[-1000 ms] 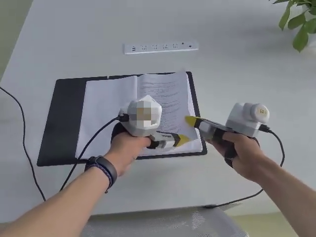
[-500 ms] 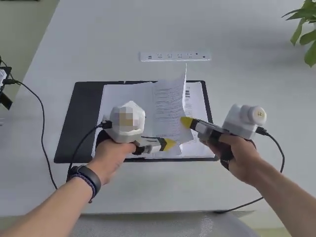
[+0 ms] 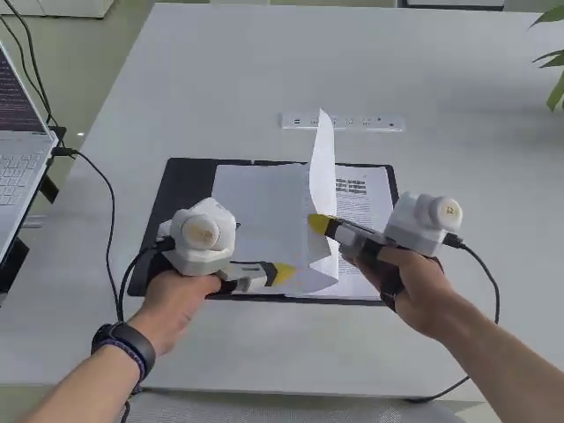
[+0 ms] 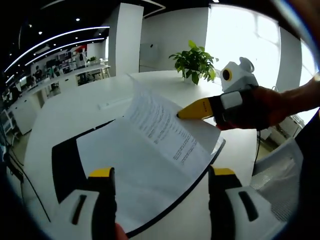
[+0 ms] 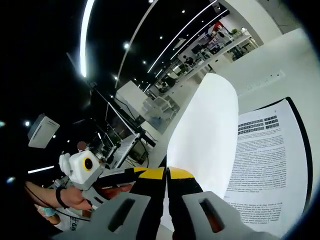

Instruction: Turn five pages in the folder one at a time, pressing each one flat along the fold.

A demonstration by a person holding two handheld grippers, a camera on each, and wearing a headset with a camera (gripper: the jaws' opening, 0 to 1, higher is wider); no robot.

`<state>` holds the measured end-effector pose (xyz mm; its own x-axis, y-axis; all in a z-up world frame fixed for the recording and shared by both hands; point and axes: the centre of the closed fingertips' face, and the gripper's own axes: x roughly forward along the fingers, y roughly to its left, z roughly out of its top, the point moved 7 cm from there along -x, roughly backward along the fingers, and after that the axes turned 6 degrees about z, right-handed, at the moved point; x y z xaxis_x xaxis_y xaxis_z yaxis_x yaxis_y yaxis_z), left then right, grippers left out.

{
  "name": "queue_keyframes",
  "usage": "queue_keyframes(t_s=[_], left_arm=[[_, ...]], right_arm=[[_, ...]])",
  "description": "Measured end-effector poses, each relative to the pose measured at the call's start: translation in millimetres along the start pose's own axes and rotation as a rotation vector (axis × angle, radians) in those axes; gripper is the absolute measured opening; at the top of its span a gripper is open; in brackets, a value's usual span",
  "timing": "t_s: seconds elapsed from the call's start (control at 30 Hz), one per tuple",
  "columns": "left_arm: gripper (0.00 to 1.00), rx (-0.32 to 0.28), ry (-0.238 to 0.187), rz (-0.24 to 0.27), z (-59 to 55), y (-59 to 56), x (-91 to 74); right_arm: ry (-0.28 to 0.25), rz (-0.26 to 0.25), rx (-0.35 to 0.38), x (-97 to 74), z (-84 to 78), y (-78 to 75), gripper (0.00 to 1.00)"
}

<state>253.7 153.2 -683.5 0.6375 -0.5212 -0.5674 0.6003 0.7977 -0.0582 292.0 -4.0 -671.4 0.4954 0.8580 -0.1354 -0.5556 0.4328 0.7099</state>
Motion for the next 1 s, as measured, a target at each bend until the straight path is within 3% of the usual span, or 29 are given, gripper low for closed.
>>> queue_keyframes(t_s=[0.33, 0.67, 1.0], left_arm=[[0.76, -0.045, 0.005, 0.059, -21.9, 21.8, -27.8], [0.76, -0.088, -0.003, 0.103, -33.1, 31.3, -49.2], [0.76, -0.137, -0.008, 0.129, -44.4, 35.4, -62.8]], right_arm=[[0.055, 0.074, -0.003, 46.6, -7.1, 25.3, 0.00], [0.127, 0.113, 0.039, 79.7, -34.1, 30.5, 0.00], [0.167, 0.103, 0.154, 120.7, -58.5, 19.1, 0.00]])
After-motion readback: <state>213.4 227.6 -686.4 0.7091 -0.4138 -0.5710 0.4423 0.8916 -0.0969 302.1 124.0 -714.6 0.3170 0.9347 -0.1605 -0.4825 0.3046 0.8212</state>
